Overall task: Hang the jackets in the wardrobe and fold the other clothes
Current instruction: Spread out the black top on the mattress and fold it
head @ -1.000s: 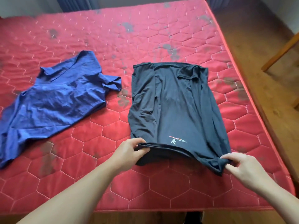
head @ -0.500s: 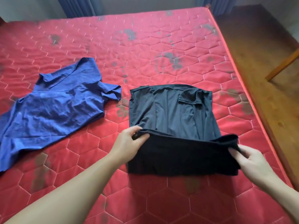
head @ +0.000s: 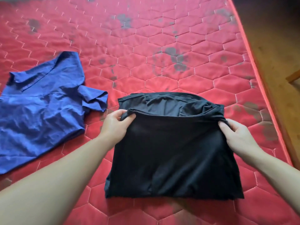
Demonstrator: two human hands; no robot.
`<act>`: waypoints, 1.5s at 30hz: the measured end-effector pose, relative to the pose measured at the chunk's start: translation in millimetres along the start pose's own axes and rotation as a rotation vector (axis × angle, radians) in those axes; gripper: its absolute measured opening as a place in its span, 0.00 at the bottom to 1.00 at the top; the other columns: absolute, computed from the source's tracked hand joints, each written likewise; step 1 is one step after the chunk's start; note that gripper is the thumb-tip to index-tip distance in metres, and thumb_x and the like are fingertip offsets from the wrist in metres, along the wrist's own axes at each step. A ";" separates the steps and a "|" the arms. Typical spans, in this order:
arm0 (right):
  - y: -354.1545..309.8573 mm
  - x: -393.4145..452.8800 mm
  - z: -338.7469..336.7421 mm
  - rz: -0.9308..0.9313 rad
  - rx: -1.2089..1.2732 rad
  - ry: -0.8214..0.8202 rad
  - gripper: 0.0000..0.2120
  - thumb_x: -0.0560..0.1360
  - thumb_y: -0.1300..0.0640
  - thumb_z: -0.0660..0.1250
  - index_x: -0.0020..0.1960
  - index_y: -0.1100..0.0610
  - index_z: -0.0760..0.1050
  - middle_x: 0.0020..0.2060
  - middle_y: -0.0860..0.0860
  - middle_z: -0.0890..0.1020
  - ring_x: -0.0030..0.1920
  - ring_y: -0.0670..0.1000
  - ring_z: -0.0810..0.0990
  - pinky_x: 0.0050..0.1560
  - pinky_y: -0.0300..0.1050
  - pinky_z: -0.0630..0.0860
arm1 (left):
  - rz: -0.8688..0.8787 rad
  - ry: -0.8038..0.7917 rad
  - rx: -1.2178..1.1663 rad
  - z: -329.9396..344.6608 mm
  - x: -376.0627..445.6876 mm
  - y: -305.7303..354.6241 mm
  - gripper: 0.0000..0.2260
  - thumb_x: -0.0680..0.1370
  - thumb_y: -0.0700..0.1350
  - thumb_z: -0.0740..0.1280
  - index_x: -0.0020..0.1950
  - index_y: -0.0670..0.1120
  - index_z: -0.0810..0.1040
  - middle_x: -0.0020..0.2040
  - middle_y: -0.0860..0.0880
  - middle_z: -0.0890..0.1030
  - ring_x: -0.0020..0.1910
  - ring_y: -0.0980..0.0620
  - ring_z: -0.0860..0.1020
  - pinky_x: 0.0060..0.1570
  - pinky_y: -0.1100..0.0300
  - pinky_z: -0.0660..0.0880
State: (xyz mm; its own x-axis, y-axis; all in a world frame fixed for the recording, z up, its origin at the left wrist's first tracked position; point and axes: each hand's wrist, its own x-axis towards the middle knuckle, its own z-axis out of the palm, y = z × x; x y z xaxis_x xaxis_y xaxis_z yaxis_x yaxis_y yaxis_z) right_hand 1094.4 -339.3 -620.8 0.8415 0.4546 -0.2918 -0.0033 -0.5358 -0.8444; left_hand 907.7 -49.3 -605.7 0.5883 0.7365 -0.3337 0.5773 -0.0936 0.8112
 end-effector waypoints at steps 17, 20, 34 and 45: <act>-2.2 128.2 46.4 0.032 -0.290 0.259 0.15 0.79 0.53 0.61 0.42 0.63 0.76 0.38 0.59 0.80 0.43 0.60 0.77 0.42 0.50 0.67 | -0.065 0.097 -0.015 44.0 149.3 4.9 0.05 0.74 0.48 0.73 0.44 0.48 0.82 0.41 0.51 0.82 0.37 0.55 0.76 0.37 0.63 0.72; 5.9 134.3 54.3 0.074 -0.334 0.286 0.14 0.77 0.52 0.64 0.41 0.63 0.78 0.38 0.60 0.81 0.44 0.60 0.78 0.42 0.49 0.67 | -0.099 0.088 0.067 47.1 157.9 -7.6 0.04 0.73 0.48 0.74 0.43 0.49 0.80 0.41 0.51 0.81 0.38 0.54 0.75 0.34 0.65 0.71; 7.4 88.0 137.0 -0.519 -1.003 -0.129 0.28 0.75 0.46 0.54 0.72 0.55 0.68 0.72 0.56 0.69 0.72 0.58 0.67 0.71 0.59 0.58 | 0.417 -0.111 1.025 104.8 76.4 -49.3 0.31 0.75 0.66 0.48 0.77 0.59 0.60 0.79 0.48 0.58 0.78 0.41 0.53 0.73 0.39 0.44; 20.0 133.3 113.3 -0.506 -1.112 -0.175 0.32 0.77 0.38 0.48 0.77 0.49 0.59 0.77 0.54 0.60 0.77 0.56 0.58 0.75 0.56 0.49 | 0.465 0.163 0.929 56.1 159.3 -44.3 0.16 0.76 0.54 0.61 0.61 0.51 0.77 0.59 0.44 0.72 0.60 0.40 0.69 0.62 0.45 0.60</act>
State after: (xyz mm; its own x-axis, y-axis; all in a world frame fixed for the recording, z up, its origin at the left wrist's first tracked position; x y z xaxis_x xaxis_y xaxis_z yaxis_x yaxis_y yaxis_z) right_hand 1145.3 -208.7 -727.4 0.5308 0.8299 -0.1719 0.8347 -0.5470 -0.0631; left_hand 1007.6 34.6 -721.7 0.8201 0.5708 0.0411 0.5617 -0.8166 0.1327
